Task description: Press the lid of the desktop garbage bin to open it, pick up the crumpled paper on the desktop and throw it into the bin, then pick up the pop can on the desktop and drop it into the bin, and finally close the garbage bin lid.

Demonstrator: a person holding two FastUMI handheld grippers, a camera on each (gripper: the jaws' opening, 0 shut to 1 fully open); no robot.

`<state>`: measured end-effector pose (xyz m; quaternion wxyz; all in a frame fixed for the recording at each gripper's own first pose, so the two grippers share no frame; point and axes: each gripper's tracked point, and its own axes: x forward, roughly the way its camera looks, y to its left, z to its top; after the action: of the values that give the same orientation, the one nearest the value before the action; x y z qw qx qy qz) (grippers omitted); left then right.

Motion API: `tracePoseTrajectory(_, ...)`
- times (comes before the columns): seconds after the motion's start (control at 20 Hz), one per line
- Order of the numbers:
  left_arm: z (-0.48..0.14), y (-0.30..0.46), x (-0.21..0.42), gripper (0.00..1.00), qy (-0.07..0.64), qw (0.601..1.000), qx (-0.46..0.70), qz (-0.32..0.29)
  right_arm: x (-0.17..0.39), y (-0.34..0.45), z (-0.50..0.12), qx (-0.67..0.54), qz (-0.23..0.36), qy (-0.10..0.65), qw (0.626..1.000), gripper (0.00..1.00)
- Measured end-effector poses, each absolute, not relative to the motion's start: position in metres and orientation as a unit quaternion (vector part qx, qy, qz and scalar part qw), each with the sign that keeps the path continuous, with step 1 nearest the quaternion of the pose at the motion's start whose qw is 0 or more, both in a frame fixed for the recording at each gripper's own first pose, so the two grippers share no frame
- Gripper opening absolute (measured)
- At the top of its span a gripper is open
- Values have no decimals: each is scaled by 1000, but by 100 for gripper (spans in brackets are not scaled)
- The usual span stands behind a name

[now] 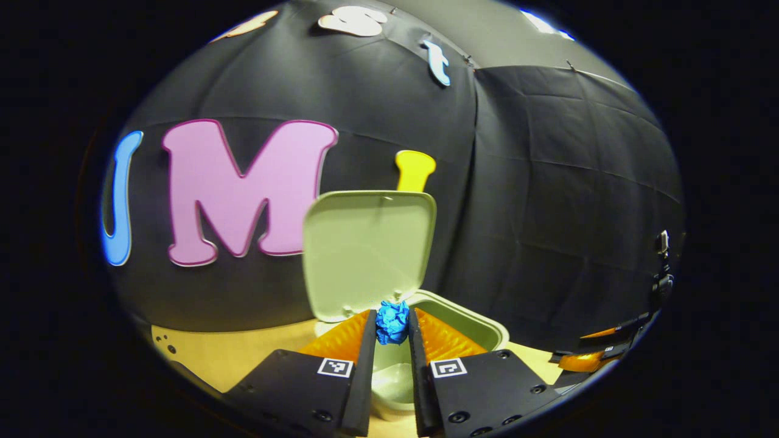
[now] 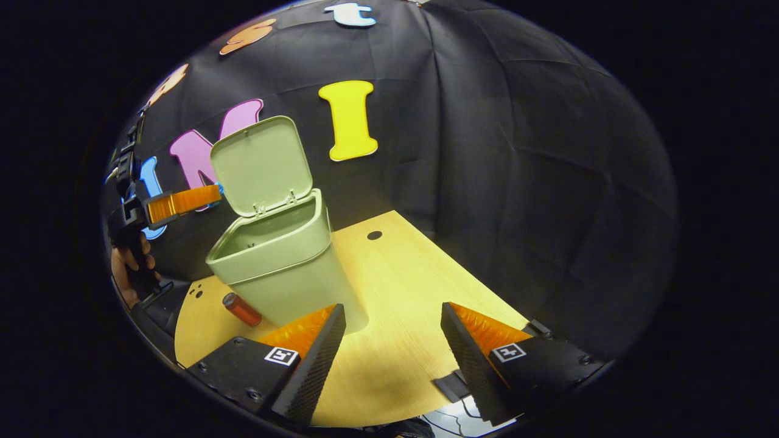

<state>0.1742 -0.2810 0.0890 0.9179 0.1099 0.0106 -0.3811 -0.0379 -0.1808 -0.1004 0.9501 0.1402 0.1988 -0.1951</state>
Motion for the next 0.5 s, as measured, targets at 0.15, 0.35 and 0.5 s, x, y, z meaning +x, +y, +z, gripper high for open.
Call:
tracePoseTrajectory(0.15,70,-296,178,33,29,918,104,-381,-41,-192,-103,146,-199,203,948,99)
tracePoseTrajectory(0.35,61,-304,185,36,41,922,90,-373,-39,-204,-112,146,-192,212,947,99)
tracePoseTrajectory(0.5,57,-301,191,51,44,928,87,-358,-31,-205,-113,140,-181,216,949,99)
